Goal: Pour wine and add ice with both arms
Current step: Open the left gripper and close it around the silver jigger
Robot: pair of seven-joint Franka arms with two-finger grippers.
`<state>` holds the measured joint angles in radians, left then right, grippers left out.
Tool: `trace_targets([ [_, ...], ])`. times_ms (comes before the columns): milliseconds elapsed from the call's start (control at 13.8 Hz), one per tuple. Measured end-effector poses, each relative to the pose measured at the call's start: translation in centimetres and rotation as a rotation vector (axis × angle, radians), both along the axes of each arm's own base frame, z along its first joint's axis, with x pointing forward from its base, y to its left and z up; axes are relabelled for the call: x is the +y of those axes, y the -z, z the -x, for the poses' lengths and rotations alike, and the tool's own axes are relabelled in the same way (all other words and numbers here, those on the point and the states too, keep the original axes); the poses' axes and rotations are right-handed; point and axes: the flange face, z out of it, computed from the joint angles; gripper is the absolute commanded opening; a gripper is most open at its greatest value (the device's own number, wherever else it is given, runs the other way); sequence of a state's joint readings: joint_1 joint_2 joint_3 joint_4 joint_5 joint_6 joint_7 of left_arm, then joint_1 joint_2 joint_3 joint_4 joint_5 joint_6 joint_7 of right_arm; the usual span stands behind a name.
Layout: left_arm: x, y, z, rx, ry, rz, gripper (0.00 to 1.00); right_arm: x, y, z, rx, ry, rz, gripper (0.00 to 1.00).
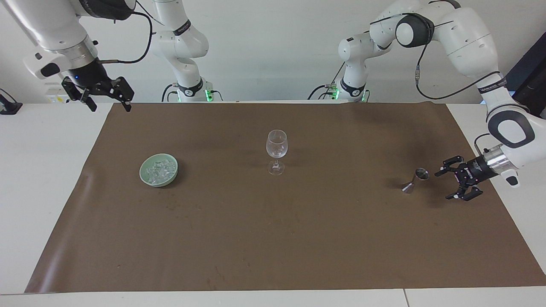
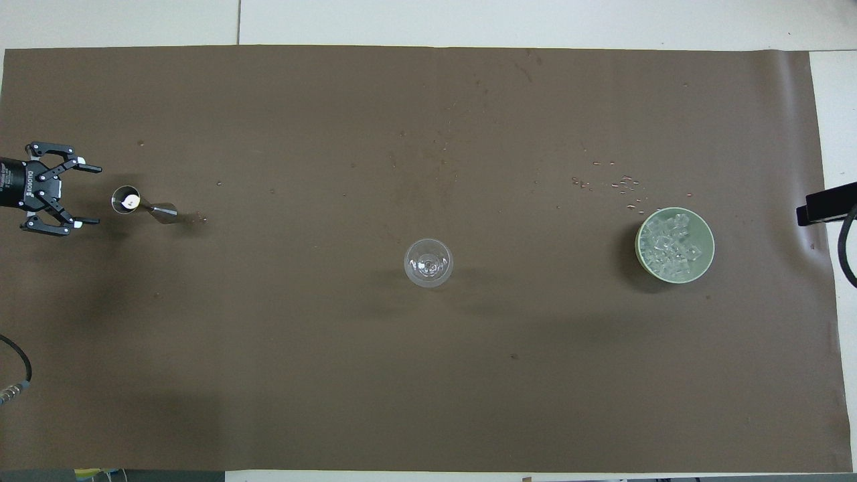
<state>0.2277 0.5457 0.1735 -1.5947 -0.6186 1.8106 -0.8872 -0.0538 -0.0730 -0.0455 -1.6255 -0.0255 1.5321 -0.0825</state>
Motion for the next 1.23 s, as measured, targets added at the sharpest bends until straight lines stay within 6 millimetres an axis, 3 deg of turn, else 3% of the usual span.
trace_targets([
  [217,-0.8,2.0,1.7,0.026,-0.034,0.037,1.00,0.0,0.0,0.0,0.000,0.000,0.000,1.00],
  [652,-1.7,1.5,2.5,0.005,-0.096,0.110,1.00,0.0,0.0,0.0,0.000,0.000,0.000,1.00],
  [1231,-3.6,3.6,4.7,0.029,-0.232,0.284,1.00,0.0,0.0,0.0,0.000,0.000,0.000,1.00],
])
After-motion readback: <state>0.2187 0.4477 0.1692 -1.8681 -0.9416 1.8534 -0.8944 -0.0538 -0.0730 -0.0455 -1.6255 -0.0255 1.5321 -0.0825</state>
